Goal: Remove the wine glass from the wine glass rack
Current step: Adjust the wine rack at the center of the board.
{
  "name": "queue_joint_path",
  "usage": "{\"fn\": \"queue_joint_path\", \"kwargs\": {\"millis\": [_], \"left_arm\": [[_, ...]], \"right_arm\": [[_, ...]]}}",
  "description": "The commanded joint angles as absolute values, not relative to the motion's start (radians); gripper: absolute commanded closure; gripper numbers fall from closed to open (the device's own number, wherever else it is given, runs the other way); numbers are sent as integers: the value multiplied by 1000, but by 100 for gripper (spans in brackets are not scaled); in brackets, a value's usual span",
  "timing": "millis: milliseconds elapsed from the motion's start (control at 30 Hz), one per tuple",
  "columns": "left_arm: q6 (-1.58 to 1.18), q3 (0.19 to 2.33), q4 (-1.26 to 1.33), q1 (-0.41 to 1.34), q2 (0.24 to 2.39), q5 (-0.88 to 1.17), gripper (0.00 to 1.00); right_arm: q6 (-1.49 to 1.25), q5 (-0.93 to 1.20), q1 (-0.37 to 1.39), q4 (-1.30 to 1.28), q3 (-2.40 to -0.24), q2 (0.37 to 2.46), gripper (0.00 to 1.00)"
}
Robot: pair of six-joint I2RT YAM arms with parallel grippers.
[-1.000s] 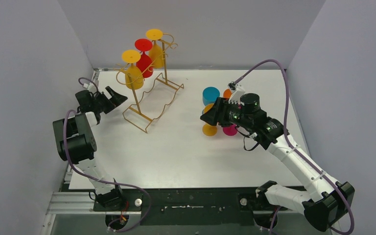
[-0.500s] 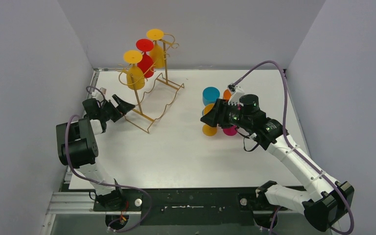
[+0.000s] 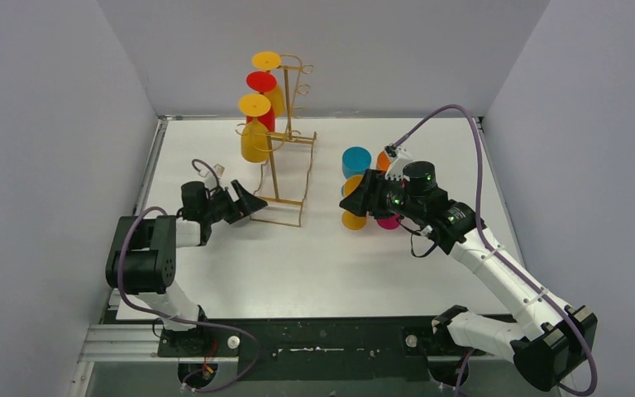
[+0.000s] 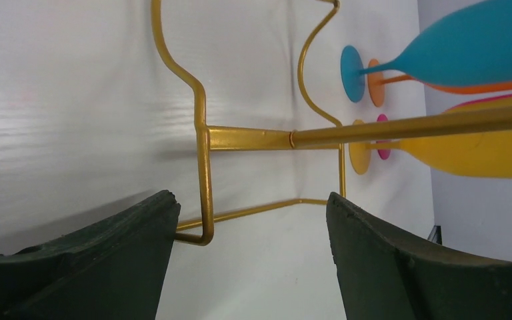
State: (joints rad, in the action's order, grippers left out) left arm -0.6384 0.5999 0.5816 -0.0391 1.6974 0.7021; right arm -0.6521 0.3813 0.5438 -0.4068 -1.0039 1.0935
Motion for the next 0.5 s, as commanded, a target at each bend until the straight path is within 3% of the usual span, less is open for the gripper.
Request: {"fn": "queue_joint_path", "kwargs": {"millis": [0, 267, 467], "left_arm": [[-677, 561, 681, 64, 1632, 652, 22], [-694, 510, 672, 139, 1544, 589, 22], [-600, 499, 376, 59, 1295, 437, 20]], "right_arm": [[-660, 353, 543, -394, -1001, 1070, 41], [-667, 336, 542, -397, -1000, 1060, 41], [-682, 320, 542, -395, -998, 1049, 41]]}}
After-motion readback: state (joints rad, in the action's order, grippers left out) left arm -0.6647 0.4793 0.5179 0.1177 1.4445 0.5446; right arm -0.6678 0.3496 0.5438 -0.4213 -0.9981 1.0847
